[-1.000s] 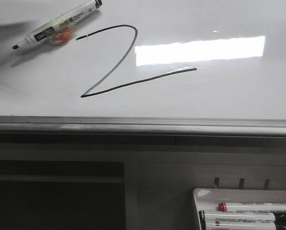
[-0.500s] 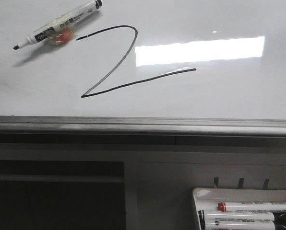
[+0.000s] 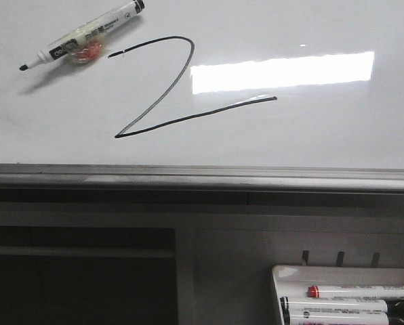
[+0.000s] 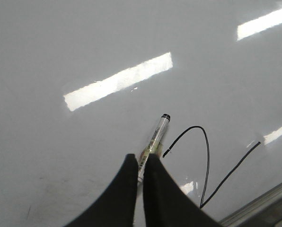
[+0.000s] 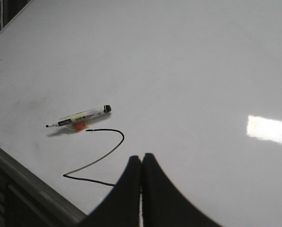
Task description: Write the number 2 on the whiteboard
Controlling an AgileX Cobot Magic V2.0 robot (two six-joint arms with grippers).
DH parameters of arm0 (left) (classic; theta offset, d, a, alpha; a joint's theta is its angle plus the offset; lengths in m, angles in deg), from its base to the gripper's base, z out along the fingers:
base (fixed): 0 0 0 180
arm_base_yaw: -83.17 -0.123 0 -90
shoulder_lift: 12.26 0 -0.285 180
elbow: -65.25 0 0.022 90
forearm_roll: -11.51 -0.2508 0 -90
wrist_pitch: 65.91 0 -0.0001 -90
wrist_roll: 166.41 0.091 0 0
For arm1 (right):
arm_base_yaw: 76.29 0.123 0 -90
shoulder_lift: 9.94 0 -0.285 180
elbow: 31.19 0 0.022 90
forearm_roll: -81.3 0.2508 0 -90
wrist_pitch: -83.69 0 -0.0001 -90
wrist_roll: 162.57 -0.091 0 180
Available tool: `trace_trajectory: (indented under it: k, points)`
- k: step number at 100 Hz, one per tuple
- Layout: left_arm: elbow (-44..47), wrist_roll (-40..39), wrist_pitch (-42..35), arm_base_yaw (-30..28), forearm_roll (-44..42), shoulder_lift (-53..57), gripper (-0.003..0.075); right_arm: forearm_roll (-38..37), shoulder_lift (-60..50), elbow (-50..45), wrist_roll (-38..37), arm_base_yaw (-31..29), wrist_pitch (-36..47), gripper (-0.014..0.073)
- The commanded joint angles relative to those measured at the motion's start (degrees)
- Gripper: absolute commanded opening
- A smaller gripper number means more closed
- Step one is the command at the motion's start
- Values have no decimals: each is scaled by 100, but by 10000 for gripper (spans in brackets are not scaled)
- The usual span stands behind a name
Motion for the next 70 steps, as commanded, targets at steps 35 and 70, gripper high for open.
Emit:
trace_trajectory:
  k: [35,70]
  points:
    - [451,-86,-246,36,351,650,6,21,-186,-7,63,-41,426,-71]
    - [451,-86,-246,36,351,650,6,21,-186,-7,63,-41,436,-71]
